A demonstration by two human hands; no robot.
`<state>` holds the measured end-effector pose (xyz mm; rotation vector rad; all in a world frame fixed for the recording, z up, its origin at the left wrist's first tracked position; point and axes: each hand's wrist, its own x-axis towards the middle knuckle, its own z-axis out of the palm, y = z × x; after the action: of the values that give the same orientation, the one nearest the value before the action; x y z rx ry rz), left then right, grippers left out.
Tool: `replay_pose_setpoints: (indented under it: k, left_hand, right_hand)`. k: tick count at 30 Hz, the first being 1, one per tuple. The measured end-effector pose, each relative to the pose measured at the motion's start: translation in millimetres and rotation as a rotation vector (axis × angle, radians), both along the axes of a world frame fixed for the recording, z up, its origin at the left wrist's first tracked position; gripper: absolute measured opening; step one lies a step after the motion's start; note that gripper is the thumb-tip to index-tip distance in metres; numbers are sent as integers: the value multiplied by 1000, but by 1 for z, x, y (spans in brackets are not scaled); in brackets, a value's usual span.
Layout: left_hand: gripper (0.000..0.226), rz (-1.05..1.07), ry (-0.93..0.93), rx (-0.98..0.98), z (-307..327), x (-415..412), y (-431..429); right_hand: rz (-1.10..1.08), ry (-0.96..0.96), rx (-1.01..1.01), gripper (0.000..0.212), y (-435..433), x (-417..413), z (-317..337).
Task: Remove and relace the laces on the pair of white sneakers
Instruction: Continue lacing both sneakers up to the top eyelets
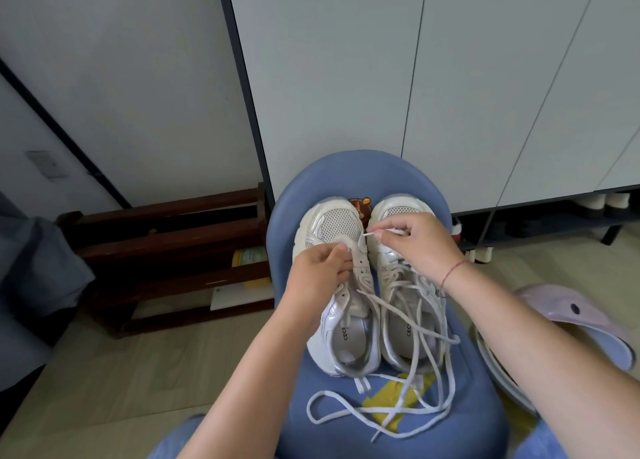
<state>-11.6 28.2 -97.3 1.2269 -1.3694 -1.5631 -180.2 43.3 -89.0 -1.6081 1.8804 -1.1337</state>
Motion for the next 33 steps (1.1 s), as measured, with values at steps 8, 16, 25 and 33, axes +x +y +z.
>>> replay_pose_setpoints:
  k: [8, 16, 25, 33]
  left_hand:
    - [19, -54, 192, 265, -3, -9, -4]
    - [20, -7, 424, 431, -7, -9, -1]
    - [22, 27, 554, 525, -9, -4, -2]
    - [19, 66, 621, 551, 0, -6, 0]
  right_hand:
    - [6, 221, 48, 9, -14, 6, -10]
    - [-6, 222, 18, 5, -19, 12, -15]
    - [-109, 117, -36, 22, -21, 15, -18]
    - [0, 113, 0, 8, -17, 17, -21]
